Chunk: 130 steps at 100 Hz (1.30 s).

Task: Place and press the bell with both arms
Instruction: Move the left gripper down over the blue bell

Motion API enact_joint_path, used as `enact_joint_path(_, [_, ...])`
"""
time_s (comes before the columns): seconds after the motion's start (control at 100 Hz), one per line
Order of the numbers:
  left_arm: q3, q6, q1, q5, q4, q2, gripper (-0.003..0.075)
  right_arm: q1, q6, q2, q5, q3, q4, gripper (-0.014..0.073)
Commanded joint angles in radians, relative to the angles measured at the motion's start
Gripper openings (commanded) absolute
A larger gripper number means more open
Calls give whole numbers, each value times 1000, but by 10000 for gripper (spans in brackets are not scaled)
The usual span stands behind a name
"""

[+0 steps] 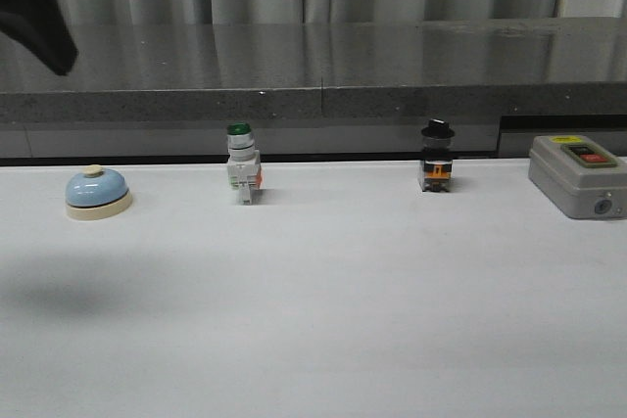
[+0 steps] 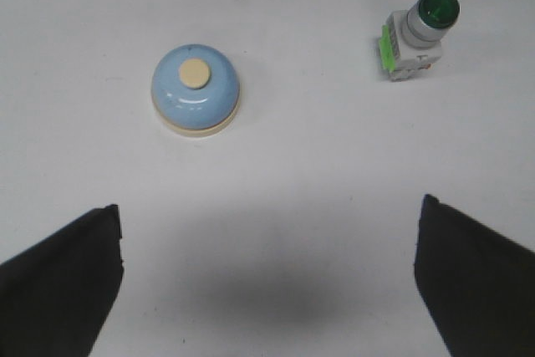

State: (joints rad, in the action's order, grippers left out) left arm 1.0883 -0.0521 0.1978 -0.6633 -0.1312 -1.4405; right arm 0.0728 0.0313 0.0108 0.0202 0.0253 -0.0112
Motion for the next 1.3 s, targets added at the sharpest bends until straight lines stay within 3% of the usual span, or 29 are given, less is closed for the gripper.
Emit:
enact_joint_path(0.0, [99,0,9,55,-6,-61,673,-8,-1,18,-81,-14,11,-60])
enact_joint_path(0.46, [376,0,2,14,35,-412,673,-8,-1,18,-81,-14,11,-60])
enact_joint_path(1.29, [387,0,-68,80,32,-555,673,-8,-1,18,-81,-14,11,-60])
